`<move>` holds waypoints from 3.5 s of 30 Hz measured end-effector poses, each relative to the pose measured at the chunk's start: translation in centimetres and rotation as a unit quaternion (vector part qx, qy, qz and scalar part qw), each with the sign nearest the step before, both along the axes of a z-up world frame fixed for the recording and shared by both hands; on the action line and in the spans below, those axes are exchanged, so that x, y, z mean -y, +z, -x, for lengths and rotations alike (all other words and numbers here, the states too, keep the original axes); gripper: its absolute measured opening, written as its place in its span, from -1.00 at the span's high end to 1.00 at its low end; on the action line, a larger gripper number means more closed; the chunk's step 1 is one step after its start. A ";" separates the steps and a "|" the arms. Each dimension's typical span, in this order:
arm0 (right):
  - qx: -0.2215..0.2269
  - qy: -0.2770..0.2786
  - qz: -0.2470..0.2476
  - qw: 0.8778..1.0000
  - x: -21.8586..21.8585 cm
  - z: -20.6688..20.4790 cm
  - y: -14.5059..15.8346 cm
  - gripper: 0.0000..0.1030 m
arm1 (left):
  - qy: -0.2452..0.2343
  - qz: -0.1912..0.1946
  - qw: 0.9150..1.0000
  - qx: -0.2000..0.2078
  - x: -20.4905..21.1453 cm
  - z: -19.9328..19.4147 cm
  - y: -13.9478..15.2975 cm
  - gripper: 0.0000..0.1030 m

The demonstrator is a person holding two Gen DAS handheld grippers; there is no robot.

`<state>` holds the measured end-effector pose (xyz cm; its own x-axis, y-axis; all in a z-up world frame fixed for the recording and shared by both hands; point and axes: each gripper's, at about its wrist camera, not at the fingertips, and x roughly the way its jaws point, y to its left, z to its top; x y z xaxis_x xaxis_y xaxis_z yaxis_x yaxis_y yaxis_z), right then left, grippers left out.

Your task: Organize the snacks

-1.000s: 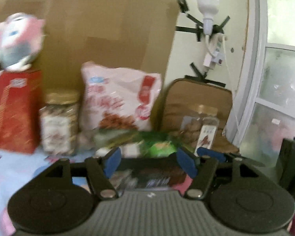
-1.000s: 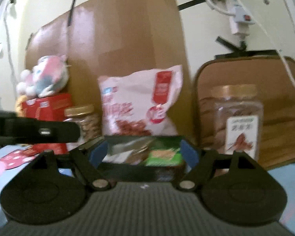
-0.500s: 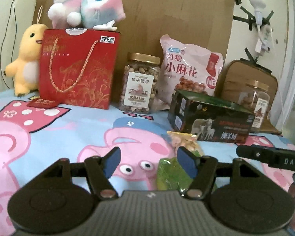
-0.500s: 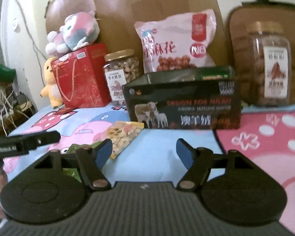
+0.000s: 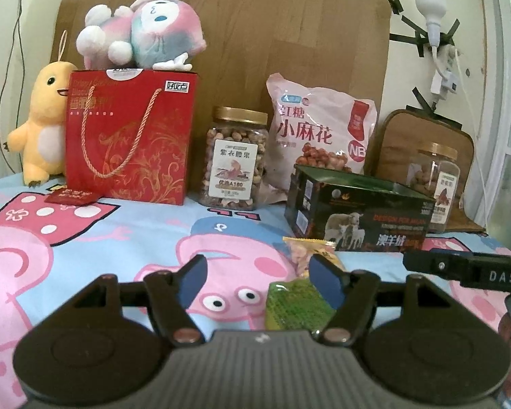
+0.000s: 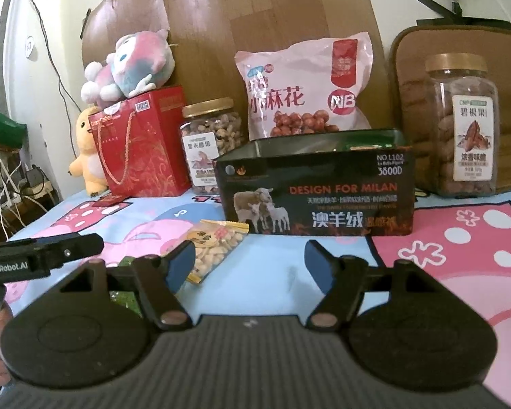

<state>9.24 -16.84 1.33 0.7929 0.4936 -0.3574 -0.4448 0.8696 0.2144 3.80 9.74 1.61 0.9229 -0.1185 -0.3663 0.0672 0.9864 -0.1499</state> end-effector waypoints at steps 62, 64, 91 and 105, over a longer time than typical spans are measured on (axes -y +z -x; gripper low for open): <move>-0.035 0.060 0.125 0.990 4.7 9.7 -1.9 -0.31 | -0.249 -0.022 0.957 -0.144 13.6 -3.9 -1.2 -0.05; -0.034 0.054 0.126 0.990 4.8 9.5 -1.8 0.03 | -0.250 -0.013 0.957 -0.144 13.6 -3.4 -1.3 0.09; 0.106 0.018 0.102 0.989 0.9 -7.0 4.3 0.14 | -0.095 0.030 0.993 -0.057 10.3 -20.4 7.3 0.09; 0.056 -0.083 0.005 0.995 5.6 -9.4 3.0 -0.10 | -0.089 0.030 0.994 -0.061 9.3 -16.8 5.8 0.05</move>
<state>18.68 -22.47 4.32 0.8986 0.3491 -0.2658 -0.3153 0.9350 0.1620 20.65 0.39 7.44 0.8351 -0.3006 -0.4607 0.2173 0.9497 -0.2257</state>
